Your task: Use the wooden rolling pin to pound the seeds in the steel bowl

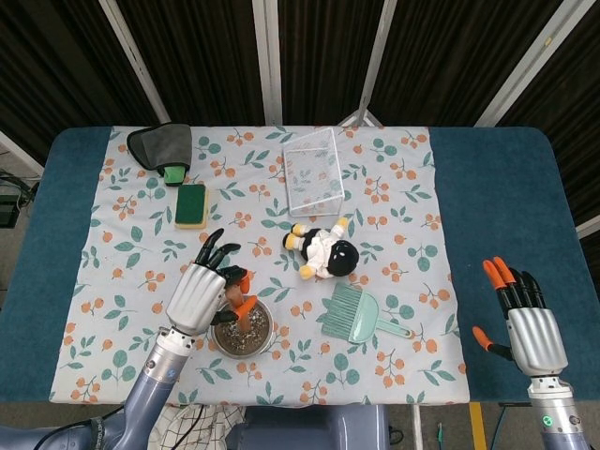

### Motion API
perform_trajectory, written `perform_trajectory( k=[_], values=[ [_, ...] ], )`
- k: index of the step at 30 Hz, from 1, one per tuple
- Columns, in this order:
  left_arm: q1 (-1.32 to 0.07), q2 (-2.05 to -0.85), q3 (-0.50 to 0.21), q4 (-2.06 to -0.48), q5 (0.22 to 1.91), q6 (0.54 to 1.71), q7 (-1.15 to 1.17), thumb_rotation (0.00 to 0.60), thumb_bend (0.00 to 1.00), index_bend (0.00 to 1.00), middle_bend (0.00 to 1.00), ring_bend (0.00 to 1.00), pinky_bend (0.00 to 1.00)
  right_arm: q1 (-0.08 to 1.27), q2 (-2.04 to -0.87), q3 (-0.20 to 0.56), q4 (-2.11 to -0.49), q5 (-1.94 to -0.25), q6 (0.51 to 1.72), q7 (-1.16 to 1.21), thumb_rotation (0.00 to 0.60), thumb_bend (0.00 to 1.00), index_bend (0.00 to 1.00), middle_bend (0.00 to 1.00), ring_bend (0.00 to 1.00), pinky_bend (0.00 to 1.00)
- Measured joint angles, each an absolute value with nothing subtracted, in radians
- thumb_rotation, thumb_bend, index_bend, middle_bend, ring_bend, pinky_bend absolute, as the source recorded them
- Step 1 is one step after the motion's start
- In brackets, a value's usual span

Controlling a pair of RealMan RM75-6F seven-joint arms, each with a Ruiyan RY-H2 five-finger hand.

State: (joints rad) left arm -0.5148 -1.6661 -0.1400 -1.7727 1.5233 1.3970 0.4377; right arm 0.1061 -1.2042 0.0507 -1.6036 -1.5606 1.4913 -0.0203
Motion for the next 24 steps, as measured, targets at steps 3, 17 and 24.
perform_trajectory(
  k=[3,17,24],
  values=[
    [-0.51,-1.669,-0.129,-1.761,1.537,1.4,0.423,0.6,0.88,0.63,0.75,0.22,0.05,0.106,-1.205,0.05,-1.603,-1.562,1.492,-0.02,0.6,0.27,0.0,0.0,0.0,0.0],
    [-0.493,-1.664,-0.113,-1.743,1.562,1.396,0.4,0.6,0.88,0.63,0.75,0.22,0.05,0.106,-1.204,0.051,-1.604,-1.56,1.491,-0.022,0.6,0.27,0.0,0.0,0.0,0.0],
    [-0.487,-1.667,-0.111,-1.739,1.563,1.394,0.391,0.6,0.88,0.63,0.75,0.22,0.05,0.106,-1.204,0.052,-1.603,-1.56,1.492,-0.021,0.6,0.27,0.0,0.0,0.0,0.0]
  ],
)
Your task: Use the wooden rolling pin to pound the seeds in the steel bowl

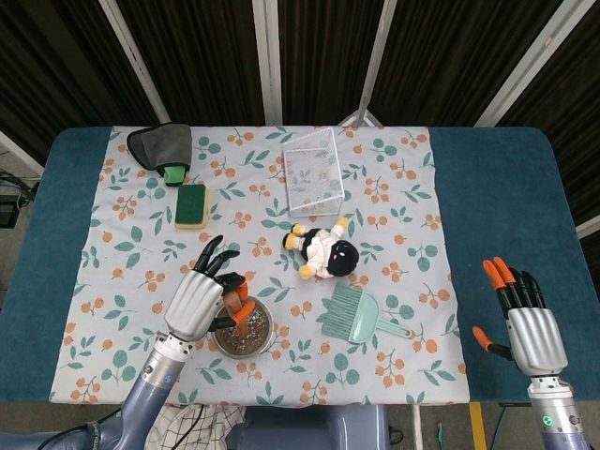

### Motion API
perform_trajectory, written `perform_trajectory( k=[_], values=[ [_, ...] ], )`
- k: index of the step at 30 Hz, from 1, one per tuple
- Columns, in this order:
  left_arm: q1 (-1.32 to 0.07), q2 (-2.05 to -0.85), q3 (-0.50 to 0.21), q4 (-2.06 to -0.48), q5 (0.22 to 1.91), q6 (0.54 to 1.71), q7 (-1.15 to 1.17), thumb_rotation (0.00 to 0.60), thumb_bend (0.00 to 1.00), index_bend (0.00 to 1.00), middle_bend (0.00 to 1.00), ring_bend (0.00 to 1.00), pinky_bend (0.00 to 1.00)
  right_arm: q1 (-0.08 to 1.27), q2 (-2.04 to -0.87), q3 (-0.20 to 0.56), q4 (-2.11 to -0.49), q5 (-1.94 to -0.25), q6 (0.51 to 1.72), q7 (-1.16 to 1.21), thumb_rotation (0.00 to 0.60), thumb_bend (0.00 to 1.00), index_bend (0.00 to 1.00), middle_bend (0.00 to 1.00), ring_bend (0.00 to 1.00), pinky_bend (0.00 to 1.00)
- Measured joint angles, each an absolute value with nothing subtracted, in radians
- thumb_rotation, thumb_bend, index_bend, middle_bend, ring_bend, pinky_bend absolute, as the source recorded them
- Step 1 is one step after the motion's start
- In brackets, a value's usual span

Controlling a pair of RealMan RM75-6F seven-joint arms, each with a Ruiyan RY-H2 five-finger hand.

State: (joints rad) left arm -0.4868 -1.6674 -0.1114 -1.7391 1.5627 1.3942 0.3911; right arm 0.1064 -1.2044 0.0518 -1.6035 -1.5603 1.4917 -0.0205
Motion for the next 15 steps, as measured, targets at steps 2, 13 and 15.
perform_trajectory(
  k=[2,13,15],
  values=[
    [-0.486,-1.668,-0.114,-1.74,1.565,1.395,0.389,0.6,0.88,0.63,0.75,0.22,0.05,0.106,-1.204,0.052,-1.604,-1.56,1.491,-0.02,0.6,0.27,0.0,0.0,0.0,0.0],
    [-0.498,-1.657,-0.141,-1.793,1.587,1.393,0.407,0.6,0.88,0.63,0.75,0.22,0.05,0.106,-1.204,0.052,-1.604,-1.56,1.492,-0.022,0.6,0.27,0.0,0.0,0.0,0.0],
    [-0.501,-1.654,-0.146,-1.801,1.591,1.393,0.411,0.6,0.88,0.63,0.75,0.22,0.05,0.106,-1.204,0.052,-1.604,-1.56,1.492,-0.021,0.6,0.27,0.0,0.0,0.0,0.0]
  ],
)
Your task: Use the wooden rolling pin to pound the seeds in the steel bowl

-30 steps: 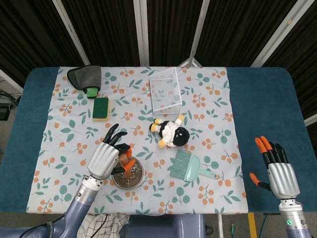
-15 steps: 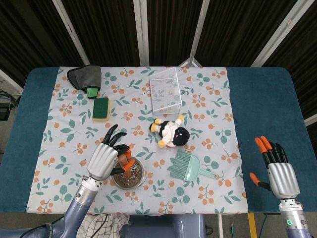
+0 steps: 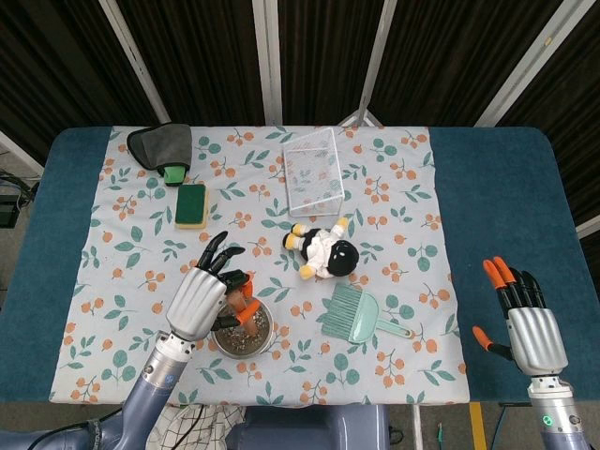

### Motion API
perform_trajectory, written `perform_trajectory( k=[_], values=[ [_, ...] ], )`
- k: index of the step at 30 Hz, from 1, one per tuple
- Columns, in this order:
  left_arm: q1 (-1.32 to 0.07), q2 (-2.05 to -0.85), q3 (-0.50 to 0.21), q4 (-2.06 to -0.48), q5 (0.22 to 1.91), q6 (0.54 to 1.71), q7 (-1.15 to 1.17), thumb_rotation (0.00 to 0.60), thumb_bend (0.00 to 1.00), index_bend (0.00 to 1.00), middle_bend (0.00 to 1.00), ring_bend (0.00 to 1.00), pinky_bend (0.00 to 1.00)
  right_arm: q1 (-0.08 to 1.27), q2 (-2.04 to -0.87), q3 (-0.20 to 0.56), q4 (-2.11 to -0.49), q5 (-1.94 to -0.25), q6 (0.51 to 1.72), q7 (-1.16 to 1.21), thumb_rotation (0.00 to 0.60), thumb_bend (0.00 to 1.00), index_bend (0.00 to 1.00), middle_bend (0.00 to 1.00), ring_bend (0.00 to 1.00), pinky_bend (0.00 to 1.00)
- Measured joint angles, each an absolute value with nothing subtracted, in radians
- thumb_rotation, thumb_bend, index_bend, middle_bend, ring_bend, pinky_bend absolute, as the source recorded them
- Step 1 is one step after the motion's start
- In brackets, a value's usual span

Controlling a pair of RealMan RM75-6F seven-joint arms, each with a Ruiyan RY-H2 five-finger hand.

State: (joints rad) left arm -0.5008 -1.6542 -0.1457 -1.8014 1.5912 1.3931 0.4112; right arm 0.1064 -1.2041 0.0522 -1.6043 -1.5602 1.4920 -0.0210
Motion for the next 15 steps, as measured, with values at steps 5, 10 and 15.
perform_trajectory(
  k=[5,10,15],
  values=[
    [-0.504,-1.64,-0.155,-1.822,1.602,1.394,0.42,0.6,0.88,0.63,0.75,0.22,0.05,0.106,-1.205,0.052,-1.603,-1.562,1.493,-0.02,0.6,0.27,0.0,0.0,0.0,0.0],
    [-0.508,-1.642,-0.151,-1.8,1.615,1.392,0.399,0.6,0.88,0.63,0.75,0.22,0.05,0.106,-1.205,0.052,-1.603,-1.562,1.494,-0.022,0.6,0.27,0.0,0.0,0.0,0.0],
    [-0.512,-1.648,-0.137,-1.748,1.645,1.392,0.367,0.6,0.88,0.63,0.75,0.22,0.05,0.106,-1.204,0.053,-1.604,-1.559,1.492,-0.019,0.6,0.27,0.0,0.0,0.0,0.0]
  ],
)
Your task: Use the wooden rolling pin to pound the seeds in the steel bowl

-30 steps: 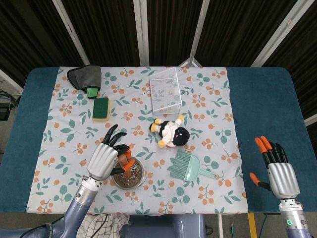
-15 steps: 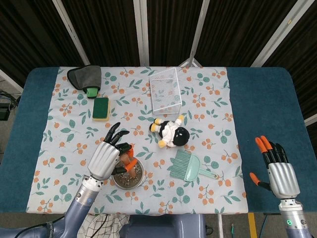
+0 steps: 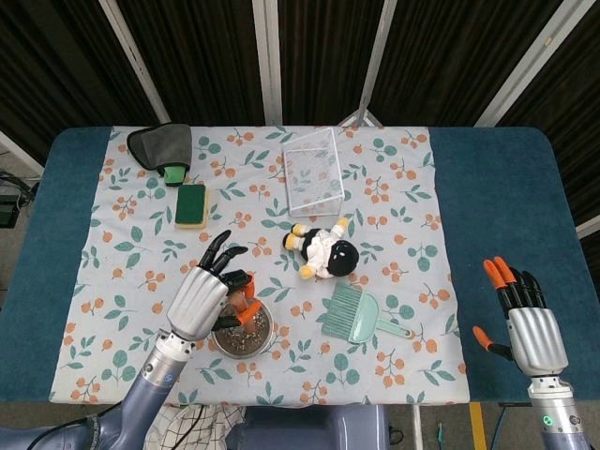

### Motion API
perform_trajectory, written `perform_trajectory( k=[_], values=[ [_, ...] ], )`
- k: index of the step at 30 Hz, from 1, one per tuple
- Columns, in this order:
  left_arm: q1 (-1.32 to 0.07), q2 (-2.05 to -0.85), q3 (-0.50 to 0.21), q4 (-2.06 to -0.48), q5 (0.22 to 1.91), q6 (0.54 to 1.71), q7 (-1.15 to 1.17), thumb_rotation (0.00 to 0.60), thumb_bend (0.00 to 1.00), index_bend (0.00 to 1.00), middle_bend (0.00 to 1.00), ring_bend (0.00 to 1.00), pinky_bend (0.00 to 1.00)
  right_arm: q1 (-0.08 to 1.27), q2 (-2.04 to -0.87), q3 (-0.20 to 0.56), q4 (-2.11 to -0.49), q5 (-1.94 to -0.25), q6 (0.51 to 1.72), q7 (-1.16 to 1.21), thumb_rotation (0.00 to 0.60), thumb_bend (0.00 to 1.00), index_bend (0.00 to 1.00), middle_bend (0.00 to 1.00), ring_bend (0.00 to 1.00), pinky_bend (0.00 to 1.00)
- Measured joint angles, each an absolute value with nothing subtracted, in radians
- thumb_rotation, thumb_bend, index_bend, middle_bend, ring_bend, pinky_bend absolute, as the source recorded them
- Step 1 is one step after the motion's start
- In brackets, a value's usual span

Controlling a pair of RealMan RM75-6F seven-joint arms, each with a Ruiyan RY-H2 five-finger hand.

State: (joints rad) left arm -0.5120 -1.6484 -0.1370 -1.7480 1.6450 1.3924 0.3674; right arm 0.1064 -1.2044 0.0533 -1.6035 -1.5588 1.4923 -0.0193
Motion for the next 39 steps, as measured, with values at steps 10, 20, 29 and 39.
perform_trajectory(
  k=[10,20,29,39],
  values=[
    [-0.508,-1.647,-0.105,-1.658,1.694,1.412,0.297,0.6,0.88,0.63,0.75,0.22,0.05,0.106,-1.205,0.053,-1.603,-1.56,1.493,-0.023,0.6,0.27,0.0,0.0,0.0,0.0],
    [-0.499,-1.653,-0.088,-1.626,1.703,1.419,0.273,0.6,0.88,0.63,0.75,0.22,0.05,0.105,-1.207,0.052,-1.602,-1.56,1.494,-0.024,0.6,0.27,0.0,0.0,0.0,0.0],
    [-0.496,-1.649,-0.089,-1.624,1.703,1.418,0.266,0.6,0.88,0.63,0.75,0.22,0.05,0.105,-1.206,0.053,-1.603,-1.559,1.494,-0.023,0.6,0.27,0.0,0.0,0.0,0.0],
    [-0.513,-1.646,-0.115,-1.659,1.723,1.424,0.265,0.6,0.88,0.63,0.75,0.22,0.05,0.105,-1.207,0.053,-1.603,-1.558,1.494,-0.023,0.6,0.27,0.0,0.0,0.0,0.0]
  ],
)
